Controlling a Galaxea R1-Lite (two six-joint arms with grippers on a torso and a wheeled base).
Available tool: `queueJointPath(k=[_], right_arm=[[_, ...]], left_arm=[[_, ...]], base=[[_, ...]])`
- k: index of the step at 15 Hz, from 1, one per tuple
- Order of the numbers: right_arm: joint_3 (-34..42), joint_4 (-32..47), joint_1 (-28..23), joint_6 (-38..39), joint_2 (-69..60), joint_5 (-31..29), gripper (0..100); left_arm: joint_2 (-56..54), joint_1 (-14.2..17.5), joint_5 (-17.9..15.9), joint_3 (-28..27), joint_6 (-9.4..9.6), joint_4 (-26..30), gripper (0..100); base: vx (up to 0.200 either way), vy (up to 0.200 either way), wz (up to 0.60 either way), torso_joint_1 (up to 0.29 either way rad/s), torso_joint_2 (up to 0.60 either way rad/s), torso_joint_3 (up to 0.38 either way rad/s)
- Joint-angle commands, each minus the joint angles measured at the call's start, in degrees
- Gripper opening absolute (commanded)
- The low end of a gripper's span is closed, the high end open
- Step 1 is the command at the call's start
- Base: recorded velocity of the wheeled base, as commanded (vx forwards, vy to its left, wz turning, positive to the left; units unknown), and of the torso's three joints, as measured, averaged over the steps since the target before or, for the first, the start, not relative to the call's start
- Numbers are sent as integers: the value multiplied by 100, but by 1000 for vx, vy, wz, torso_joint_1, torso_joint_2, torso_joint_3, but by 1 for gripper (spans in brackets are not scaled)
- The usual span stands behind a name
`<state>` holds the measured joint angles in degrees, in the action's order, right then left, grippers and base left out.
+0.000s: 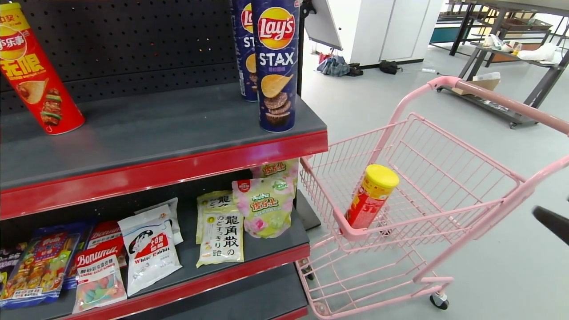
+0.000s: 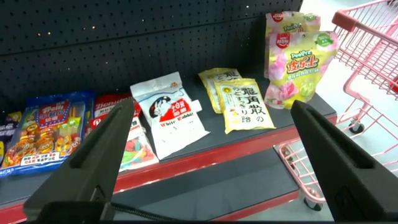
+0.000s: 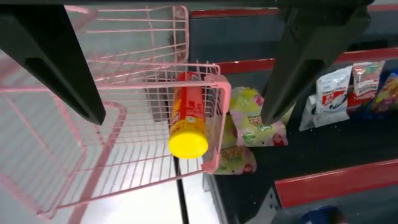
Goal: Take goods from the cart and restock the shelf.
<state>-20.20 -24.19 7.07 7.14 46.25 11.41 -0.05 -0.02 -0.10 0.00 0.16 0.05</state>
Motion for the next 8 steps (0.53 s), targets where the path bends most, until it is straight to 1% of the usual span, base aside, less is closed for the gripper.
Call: queueJointPath(k=[1, 2, 4, 6, 8], right_arm=[[746, -3250, 638, 208, 3874, 212, 100], [781, -3435, 761, 208, 4182, 212, 100], [710, -3461, 972, 235, 4559, 212, 100], [631, -3461, 1042, 244, 4726, 221, 100], [368, -3461, 1051, 252, 5016, 221, 100]], left_arm=[[5, 2, 1, 0, 2, -5, 100], [5, 2, 1, 0, 2, 4, 100], [5, 2, 1, 0, 28, -5, 100], [5, 2, 1, 0, 28, -5, 100], [5, 2, 1, 0, 28, -5, 100]], base=[[0, 0, 0, 0, 0, 0], [0, 0, 0, 0, 0, 0], [0, 0, 0, 0, 0, 0], [0, 0, 0, 0, 0, 0], [0, 0, 0, 0, 0, 0]])
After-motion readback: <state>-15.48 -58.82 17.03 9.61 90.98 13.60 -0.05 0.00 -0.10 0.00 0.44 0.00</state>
